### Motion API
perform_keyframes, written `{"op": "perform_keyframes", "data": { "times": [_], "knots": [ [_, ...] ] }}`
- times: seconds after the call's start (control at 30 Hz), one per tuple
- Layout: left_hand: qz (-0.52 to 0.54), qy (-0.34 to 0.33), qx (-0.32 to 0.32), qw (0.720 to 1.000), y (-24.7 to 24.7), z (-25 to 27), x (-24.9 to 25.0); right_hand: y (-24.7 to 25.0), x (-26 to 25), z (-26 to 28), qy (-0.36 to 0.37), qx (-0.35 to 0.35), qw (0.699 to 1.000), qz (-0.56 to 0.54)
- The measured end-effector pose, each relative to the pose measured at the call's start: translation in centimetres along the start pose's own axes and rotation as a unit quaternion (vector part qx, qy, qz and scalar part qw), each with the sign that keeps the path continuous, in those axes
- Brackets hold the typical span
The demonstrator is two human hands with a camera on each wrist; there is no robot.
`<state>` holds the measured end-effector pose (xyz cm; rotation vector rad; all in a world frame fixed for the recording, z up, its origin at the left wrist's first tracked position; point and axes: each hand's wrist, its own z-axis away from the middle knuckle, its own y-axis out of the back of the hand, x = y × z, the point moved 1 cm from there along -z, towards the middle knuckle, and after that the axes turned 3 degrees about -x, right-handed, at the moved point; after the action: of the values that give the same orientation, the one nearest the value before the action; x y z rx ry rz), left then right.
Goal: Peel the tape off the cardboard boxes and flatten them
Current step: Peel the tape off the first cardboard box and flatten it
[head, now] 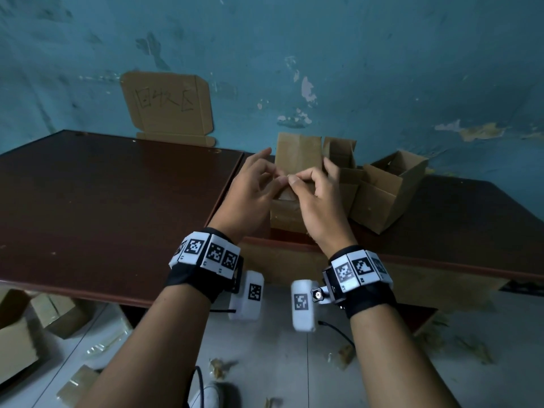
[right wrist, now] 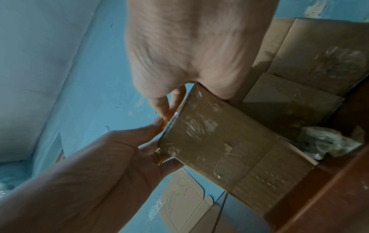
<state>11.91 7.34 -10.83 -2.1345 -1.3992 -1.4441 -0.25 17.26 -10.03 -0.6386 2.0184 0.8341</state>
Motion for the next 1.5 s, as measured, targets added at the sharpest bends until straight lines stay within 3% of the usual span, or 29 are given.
{"op": "perform_keyframes", "data": {
  "times": [0.17, 0.47, 0.77, 0.93, 1.07, 1.27, 1.5],
  "knots": [
    [0.009, 0.044, 0.013, 0.999, 0.5, -0.1, 0.1, 0.6, -0.2, 0.3, 0.024, -0.004, 0.997, -0.079],
    [0.136, 0.117, 0.035, 0.983, 0.9, -0.3, 0.5, -0.2, 0.9, -0.3, 0.071, -0.028, 0.997, 0.034],
    [0.207, 0.075, 0.026, 0.975, 0.1, 0.1, 1.6, -0.3, 1.3, 0.0, 0.062, -0.017, 0.997, 0.052],
    [0.123, 0.058, -0.012, 0.991, 0.4, 0.1, 1.1, 0.0, 1.0, 0.0, 0.056, -0.027, 0.997, 0.046],
    [0.127, 0.057, -0.008, 0.990, 0.4, 0.2, 0.9, 0.2, 0.4, 0.4, 0.041, -0.030, 0.998, 0.021],
    [0.152, 0.064, 0.033, 0.986, 0.6, 0.3, 1.0, 0.8, -0.2, 0.5, 0.065, -0.005, 0.997, -0.031],
    [0.083, 0.078, 0.085, 0.990, 0.5, 0.2, 0.8, 0.4, 0.3, 0.3, 0.070, 0.035, 0.994, -0.079]
  ]
}}
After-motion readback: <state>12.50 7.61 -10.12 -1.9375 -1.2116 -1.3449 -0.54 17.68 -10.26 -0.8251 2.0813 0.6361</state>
